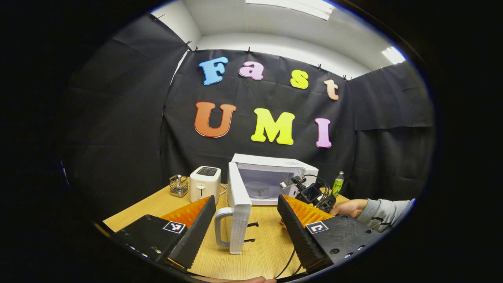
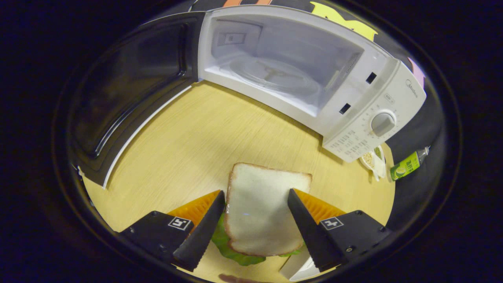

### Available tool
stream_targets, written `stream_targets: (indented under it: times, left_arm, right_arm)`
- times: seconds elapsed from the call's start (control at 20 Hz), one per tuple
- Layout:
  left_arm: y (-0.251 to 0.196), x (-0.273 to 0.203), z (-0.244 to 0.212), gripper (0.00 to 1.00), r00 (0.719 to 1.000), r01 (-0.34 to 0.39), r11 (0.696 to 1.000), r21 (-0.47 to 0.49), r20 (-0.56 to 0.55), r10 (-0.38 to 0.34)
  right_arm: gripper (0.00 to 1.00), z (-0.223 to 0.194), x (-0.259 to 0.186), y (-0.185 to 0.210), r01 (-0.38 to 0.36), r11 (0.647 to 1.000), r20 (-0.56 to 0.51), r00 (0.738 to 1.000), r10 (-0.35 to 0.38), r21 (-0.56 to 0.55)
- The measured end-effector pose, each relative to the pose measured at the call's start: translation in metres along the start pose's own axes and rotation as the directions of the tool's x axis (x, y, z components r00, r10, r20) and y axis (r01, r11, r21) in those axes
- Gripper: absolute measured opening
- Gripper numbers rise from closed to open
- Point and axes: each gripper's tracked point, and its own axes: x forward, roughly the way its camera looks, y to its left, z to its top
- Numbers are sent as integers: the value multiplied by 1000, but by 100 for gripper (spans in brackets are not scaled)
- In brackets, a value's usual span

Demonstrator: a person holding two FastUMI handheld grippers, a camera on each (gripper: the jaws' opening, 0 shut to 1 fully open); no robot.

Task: Open the microwave oven with the left hand, put the food in, and close the microwave oven.

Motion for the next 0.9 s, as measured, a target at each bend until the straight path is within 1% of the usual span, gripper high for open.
stream_targets:
  times: [0.05, 0.1, 0.15, 0.2, 0.25, 0.35, 0.4, 0.45, 0.5, 0.55, 0.6, 0.65, 0.7, 0.75, 0.8, 0.85, 0.9]
  left_arm:
    - [-1, -2, 1, 95, 1000, 1, 1000, 0, 3, -1]
    - [-2, -3, 2, 95, 1000, 3, 1000, -1, 8, -3]
    - [-2, -4, 2, 95, 1000, 6, 1000, -4, 10, -6]
    - [-3, -4, 3, 95, 1000, 9, 1000, -7, 13, -9]
    - [-4, -4, 3, 95, 1000, 13, 1000, -7, 15, -13]
    - [-4, -5, 5, 95, 1000, 13, 1000, -2, 19, -12]
    - [-4, -6, 5, 95, 1000, 12, 1000, 1, 18, -12]
    - [-4, -5, 5, 95, 1000, 13, 1000, 4, 19, -13]
    - [-3, -6, 5, 95, 1000, 12, 1000, 6, 19, -12]
    - [-2, -7, 6, 95, 1000, 12, 1000, 8, 20, -12]
    - [-2, -8, 5, 95, 1000, 11, 1000, 10, 21, -11]
    - [-1, -9, 5, 95, 1000, 11, 1000, 11, 23, -12]
    - [-1, -9, 4, 95, 1000, 13, 1000, 10, 23, -13]
    - [0, -8, 4, 95, 1000, 12, 1000, 9, 23, -12]
    - [1, -8, 3, 95, 1000, 12, 1000, 7, 21, -12]
    - [2, -8, 2, 95, 1000, 10, 1000, 7, 19, -10]
    - [4, -8, 1, 95, 1000, 6, 1000, 7, 17, -7]
  right_arm:
    - [94, -1, 2, 2, -4, 1000, -13, 1000, 4, -6]
    - [95, 0, 2, 0, -11, 1000, -12, 1000, 11, -27]
    - [93, 0, 1, 1, -24, 999, -12, 1000, 24, -47]
    - [86, 2, 0, 2, -43, 997, -7, 999, 42, -59]
    - [75, 2, -2, 6, -69, 996, 12, 997, 70, -65]
    - [57, 1, -8, 8, -95, 994, 28, 995, 96, -55]
    - [41, -1, -9, 10, -106, 993, 30, 994, 108, -55]
    - [41, 2, -11, 9, -106, 993, 50, 993, 109, -55]
    - [36, 2, -15, 10, -116, 991, 58, 991, 120, -62]
    - [29, 2, -16, 11, -111, 993, 78, 990, 114, -46]
    - [22, 1, -19, 13, -113, 992, 86, 989, 117, -55]
    - [14, 3, -20, 13, -97, 993, 100, 990, 103, -61]
    - [10, 4, -23, 13, -82, 994, 110, 990, 90, -76]
    - [9, 5, -27, 13, -64, 995, 125, 989, 74, -81]
    - [5, 9, -31, 14, -55, 995, 141, 988, 66, -86]
    - [5, 12, -36, 17, -55, 994, 158, 985, 69, -94]
    - [11, 16, -41, 20, -53, 994, 172, 983, 70, -97]
